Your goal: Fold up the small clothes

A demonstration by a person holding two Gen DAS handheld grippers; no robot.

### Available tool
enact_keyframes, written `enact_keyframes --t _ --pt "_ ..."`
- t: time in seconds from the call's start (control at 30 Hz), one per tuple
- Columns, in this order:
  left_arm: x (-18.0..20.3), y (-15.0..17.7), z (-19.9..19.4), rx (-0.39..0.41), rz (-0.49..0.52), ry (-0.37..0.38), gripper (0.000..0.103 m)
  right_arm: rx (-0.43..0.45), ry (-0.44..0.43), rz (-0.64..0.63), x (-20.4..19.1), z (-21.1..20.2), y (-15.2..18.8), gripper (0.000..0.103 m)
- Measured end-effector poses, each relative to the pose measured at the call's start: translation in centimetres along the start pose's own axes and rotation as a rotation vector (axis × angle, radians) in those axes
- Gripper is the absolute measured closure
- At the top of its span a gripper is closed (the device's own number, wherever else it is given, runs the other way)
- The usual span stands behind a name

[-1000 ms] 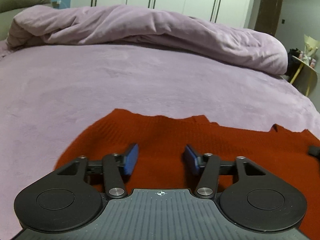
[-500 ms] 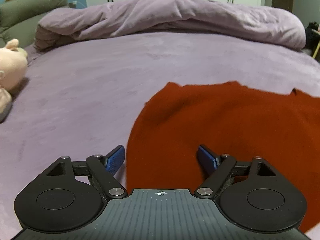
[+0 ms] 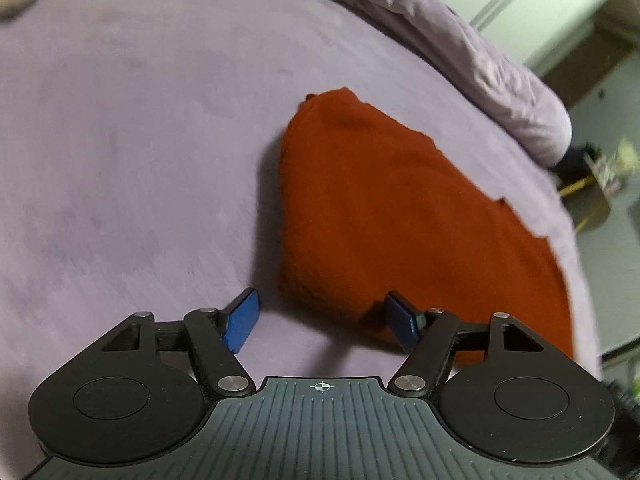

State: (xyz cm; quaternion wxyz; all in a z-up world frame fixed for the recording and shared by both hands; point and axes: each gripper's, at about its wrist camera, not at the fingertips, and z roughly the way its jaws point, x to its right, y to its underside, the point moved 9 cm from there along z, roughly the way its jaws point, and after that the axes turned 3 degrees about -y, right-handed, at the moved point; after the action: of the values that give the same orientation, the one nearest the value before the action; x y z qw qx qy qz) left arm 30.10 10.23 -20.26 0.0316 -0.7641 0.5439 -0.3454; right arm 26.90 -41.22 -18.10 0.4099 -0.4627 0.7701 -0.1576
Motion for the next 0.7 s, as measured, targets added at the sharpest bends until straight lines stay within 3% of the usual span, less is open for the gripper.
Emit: enact_keyframes --t 0.17,0.23,0.3,0.33,0.4,0.5,0.7 --pt "0.4 -0.4 1.8 -0.037 -0.164 0.128 0.030 0.075 -0.050 -0.075 -5.3 -0.4 0.1 0.070" --pt "0.1 -1.1 2.5 -0.023 -0.224 0.172 0.042 0.025 -0.111 -0.113 -8.2 0.8 0.9 0.084" --pt "-0.5 -1.6 3.4 -0.039 -0.311 0.197 0.053 -0.034 -0.160 -0.167 -11.4 2.4 2.4 0.091" --pt "-0.8 -1.8 3.9 -0.040 -0.345 0.218 0.065 -0.057 -0.196 -0.200 -13.4 3.1 3.2 0.093" --pt "-1.3 -2.0 4.6 -0.057 -0.399 0.242 0.073 -0.076 -0.246 -0.266 -16.8 4.3 4.5 0.095" --pt "-1.5 -2.2 4.7 -0.050 -0.435 0.279 0.076 -0.096 -0.298 -0.317 -21.2 6.6 6.2 0.096" --pt "-1.6 -2.4 4.0 -0.002 -0.398 0.296 0.078 -0.118 -0.266 -0.394 -25.2 10.8 9.0 0.097"
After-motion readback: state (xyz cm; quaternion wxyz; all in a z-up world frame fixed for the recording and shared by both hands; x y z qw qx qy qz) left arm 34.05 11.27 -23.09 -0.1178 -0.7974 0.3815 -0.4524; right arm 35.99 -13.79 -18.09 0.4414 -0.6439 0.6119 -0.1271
